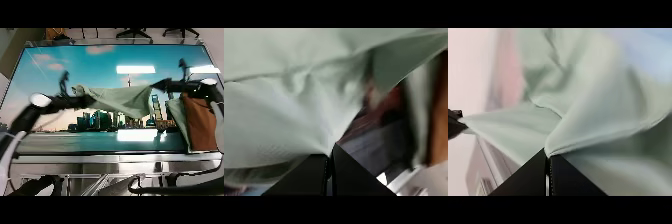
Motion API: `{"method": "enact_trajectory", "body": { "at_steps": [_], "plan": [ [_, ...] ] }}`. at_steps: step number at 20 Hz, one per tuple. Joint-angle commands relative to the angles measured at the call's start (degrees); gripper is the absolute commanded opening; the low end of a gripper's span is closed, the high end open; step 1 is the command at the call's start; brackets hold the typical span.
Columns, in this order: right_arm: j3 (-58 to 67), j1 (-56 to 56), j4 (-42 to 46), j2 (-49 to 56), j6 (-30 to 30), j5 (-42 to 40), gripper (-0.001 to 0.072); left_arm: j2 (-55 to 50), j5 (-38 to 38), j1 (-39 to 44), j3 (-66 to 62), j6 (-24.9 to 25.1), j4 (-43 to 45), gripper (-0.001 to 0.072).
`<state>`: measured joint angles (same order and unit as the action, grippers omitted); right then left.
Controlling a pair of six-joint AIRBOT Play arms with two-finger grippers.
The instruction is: Fold the shirts.
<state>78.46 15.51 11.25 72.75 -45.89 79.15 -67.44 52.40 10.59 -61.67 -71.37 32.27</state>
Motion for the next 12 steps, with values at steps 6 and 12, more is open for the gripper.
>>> {"method": "enact_trajectory", "body": {
  "at_steps": [6,12],
  "plan": [
    [26.4,6.49,-10.4,-26.38,0.44,-10.64,0.0013,13.27,17.59,-27.54,-61.0,-1.97,-0.44,0.0011],
    [32.83,6.49,0.87,-33.35,0.26,-18.64,0.0013,17.03,17.77,-43.12,-61.94,-4.48,-3.54,0.0011]
  ]
}}
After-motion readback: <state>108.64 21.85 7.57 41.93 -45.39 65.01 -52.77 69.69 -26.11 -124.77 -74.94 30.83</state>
